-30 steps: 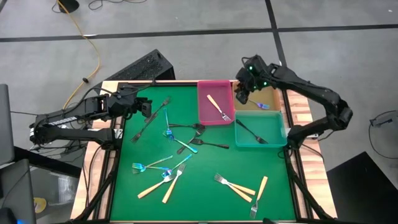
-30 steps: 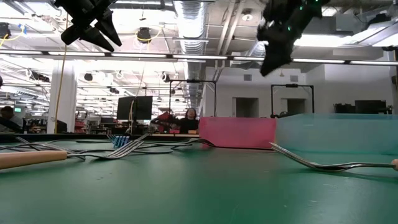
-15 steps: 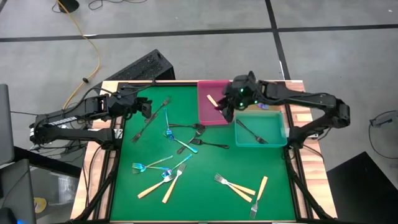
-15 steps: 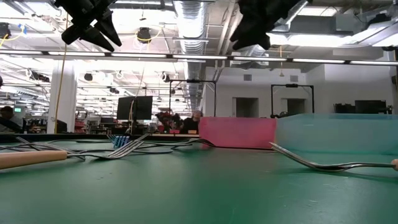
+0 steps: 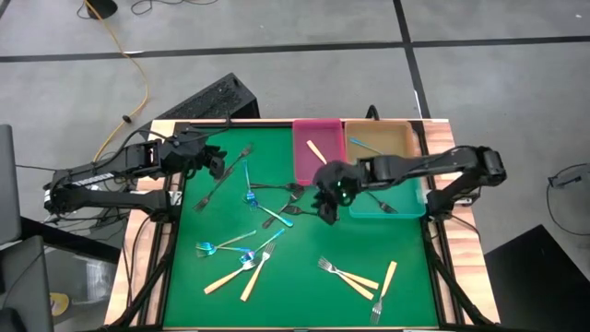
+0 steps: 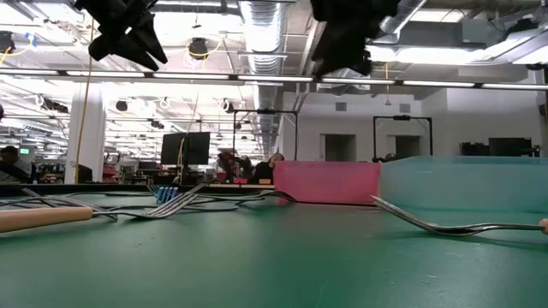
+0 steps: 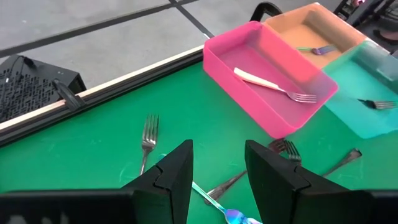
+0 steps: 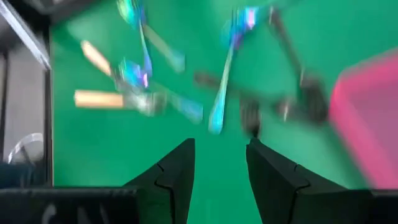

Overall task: Sort silverware by color (type)
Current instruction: Put the black fork into the blue bin

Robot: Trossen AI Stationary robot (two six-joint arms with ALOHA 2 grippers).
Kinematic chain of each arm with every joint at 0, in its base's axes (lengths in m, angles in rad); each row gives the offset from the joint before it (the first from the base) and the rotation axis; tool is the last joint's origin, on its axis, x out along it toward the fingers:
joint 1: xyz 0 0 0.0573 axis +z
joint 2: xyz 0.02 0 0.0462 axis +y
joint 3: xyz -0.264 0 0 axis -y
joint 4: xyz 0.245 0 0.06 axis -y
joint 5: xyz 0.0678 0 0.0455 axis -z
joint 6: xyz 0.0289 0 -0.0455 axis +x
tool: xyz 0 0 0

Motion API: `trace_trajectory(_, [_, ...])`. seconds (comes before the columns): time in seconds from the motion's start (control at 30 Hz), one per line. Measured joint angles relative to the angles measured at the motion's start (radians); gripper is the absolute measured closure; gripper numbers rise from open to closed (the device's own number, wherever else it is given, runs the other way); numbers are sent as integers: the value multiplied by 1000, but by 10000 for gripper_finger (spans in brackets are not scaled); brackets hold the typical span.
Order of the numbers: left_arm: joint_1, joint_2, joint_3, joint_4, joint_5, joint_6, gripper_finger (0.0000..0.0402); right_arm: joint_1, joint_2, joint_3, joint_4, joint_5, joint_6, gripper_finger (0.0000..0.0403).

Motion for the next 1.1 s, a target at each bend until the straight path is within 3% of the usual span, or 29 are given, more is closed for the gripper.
trace_trajectory(0.2, [0,0,0,-2,5,13,272,117,55,3,7,6,116,237])
trace_trajectory(0.8, [0,1,0,-1,4,5,272,410,126,1,-219,49,483,237])
trace_trajectory(1.0, [0,1,0,-1,2,6,272,458,163,1,-207,71,519,237])
trace_trajectory(1.1, [0,1,0,-1,0,6,272,447,190,1,-186,76,459,237])
